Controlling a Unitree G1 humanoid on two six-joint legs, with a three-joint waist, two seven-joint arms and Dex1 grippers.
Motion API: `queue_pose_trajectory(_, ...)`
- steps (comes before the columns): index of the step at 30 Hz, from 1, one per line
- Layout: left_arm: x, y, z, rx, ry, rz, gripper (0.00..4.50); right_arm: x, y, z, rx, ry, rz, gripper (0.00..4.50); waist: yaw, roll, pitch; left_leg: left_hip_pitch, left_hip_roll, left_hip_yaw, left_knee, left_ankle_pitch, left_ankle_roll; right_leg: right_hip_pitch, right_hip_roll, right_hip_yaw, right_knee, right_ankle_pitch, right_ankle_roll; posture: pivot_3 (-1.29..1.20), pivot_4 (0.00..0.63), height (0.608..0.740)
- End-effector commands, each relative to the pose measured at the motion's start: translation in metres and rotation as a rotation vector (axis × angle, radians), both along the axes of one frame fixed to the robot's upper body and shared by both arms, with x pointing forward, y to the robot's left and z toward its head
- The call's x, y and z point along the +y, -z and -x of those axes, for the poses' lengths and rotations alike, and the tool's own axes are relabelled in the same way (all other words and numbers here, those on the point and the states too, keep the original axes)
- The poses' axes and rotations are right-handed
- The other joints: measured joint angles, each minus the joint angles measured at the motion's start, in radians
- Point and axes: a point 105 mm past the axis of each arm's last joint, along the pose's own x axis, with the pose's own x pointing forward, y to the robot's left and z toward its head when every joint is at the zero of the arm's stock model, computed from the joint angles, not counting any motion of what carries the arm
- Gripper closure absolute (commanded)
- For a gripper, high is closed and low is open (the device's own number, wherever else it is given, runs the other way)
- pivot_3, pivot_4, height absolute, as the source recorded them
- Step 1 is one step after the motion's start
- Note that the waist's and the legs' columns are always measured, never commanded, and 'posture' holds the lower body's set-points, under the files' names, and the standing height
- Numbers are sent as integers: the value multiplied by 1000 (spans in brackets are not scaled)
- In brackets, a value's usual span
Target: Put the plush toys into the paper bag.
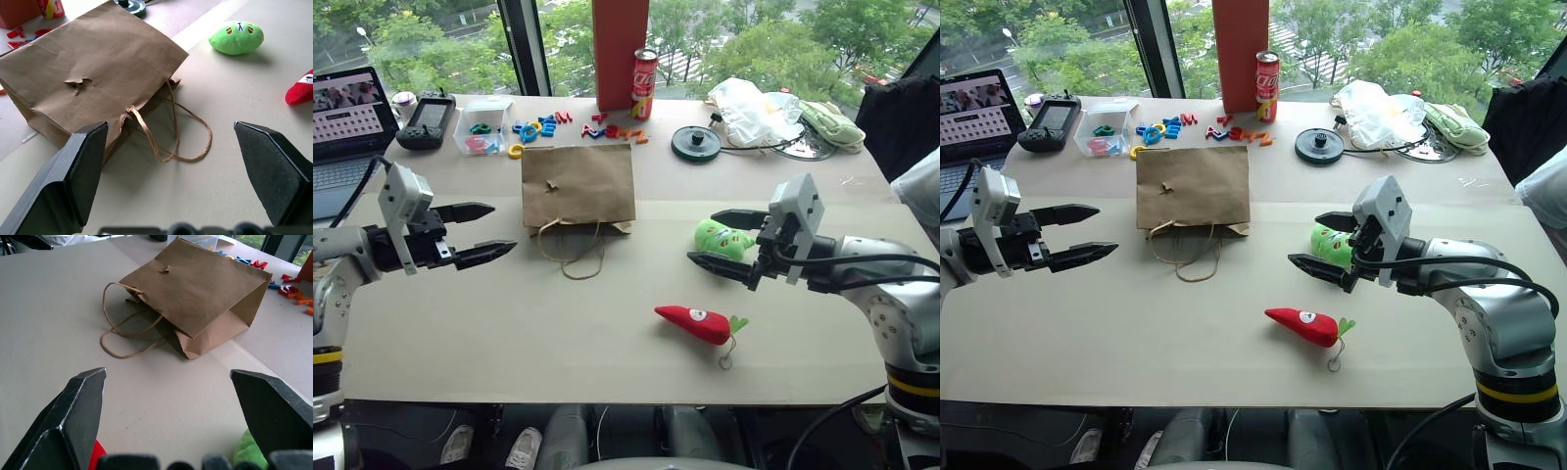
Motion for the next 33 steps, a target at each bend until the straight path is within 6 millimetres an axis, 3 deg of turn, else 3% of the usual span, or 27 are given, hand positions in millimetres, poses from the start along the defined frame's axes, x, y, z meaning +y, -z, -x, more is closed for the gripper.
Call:
queue_pose_trajectory(1, 4, -12, -6, -89, -12, -21, 103, -1, -9, 2, -63, 3, 7, 0, 0, 0, 0, 0, 0, 0, 0, 0, 0, 0, 0, 0, 0, 0, 0, 0, 150, 739)
queue_pose_trajectory(5, 19, 12, -21, -202, -22, -292, 103, 0, -6, 3, -60, 16, 11, 0, 4, 0, 0, 0, 0, 0, 0, 0, 0, 0, 0, 0, 0, 0, 0, 0, 150, 739)
queue_pose_trajectory(9, 20, 21, -42, -343, -3, -475, 103, 2, -5, 5, -62, 23, 11, 0, 12, 0, 0, 0, -1, 3, 1, 0, 0, 0, 0, 0, 0, 0, 0, 0, 150, 739)
queue_pose_trajectory(14, -1, 33, -69, -536, 68, -638, 103, 8, -6, 8, -72, 39, 6, 0, 27, 0, 0, -2, -2, 5, 2, 0, 0, 0, -1, -2, -1, 0, 0, 0, 150, 739)
queue_pose_trajectory(17, -33, 39, -84, -661, 124, -667, 103, 11, -7, 10, -81, 70, -15, 0, 28, 0, 0, -2, -3, 6, 2, 0, 1, 0, -2, -1, -1, 1, 1, 0, 150, 739)
queue_pose_trajectory(22, -61, 59, -91, -724, 218, -705, 103, 13, -8, 11, -84, 110, -42, 0, 22, -1, 0, -3, -2, 5, 3, 0, 1, 0, -1, -1, -1, 1, 1, 0, 150, 739)
queue_pose_trajectory(28, -70, 53, -93, -770, 245, -671, 103, 13, -5, 15, -75, 126, -42, 0, 19, -1, 0, -3, -2, 5, 3, 0, 1, 0, -1, -1, 0, 1, 1, 0, 150, 739)
queue_pose_trajectory(31, -70, 52, -93, -767, 258, -674, 692, 13, -4, 16, -73, 133, -43, 0, 21, -1, -1, -3, -2, 5, 3, 0, 1, 0, -1, -2, 0, 1, 2, 0, 150, 739)
queue_pose_trajectory(33, -71, 52, -93, -767, 266, -673, 1411, 13, -3, 16, -73, 137, -44, 0, 21, -1, -1, -3, -2, 5, 3, 0, 1, 0, -1, -2, 0, 1, 2, 0, 150, 739)
